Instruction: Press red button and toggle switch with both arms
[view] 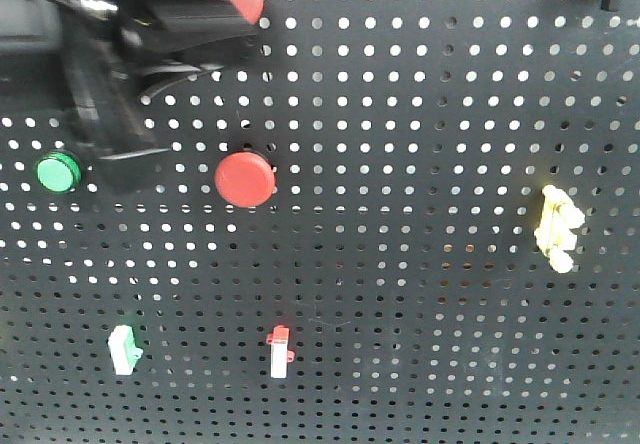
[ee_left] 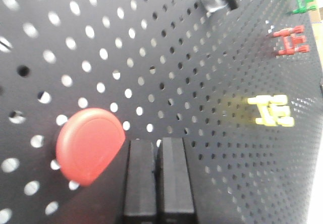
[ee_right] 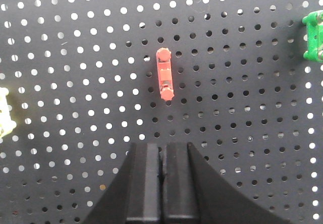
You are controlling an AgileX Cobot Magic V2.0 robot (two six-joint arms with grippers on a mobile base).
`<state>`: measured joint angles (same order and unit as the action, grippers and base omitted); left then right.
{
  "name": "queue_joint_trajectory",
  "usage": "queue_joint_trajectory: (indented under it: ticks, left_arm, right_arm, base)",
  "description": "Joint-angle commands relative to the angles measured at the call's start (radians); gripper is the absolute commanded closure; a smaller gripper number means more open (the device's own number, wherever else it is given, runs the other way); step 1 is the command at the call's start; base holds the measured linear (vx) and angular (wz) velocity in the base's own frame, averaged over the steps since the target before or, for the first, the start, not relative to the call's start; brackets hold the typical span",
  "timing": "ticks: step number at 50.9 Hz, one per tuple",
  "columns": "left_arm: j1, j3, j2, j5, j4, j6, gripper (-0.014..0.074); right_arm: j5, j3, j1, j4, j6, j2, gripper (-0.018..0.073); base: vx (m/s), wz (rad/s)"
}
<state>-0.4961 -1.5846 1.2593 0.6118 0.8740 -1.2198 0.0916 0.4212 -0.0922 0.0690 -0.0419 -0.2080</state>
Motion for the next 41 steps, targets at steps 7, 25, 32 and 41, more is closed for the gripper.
queue_joint_trajectory:
  ticks: [7,25,32,41]
  left_arm:
    - [-0.005,-0.061,0.002,-0.104,0.047,0.004,0.0595]
    - [-0.005,-0.064,0.043,-0.164,0.014,0.007,0.0595]
    - [-0.005,-0.063,0.058,-0.162,0.010,0.012,0.0595]
    - [-0.005,-0.063,0.045,-0.156,0.012,0.034,0.0595]
  right_arm:
    - [-0.076,0.034,-0.007,-0.008,0.005,-0.020,0.0559]
    - [-0.077,0.034,-0.007,-0.009,0.005,-0.020,0.0559]
    - [-0.077,0.034,-0.007,-0.012,0.006,-0.020,0.0559]
    - [-0.075,0.034,-0.007,-0.012,0.006,-0.020,0.0559]
  base:
    - [0.00,0.00]
    - [0.00,0.00]
    - [0.00,0.00]
    - [0.00,0.00]
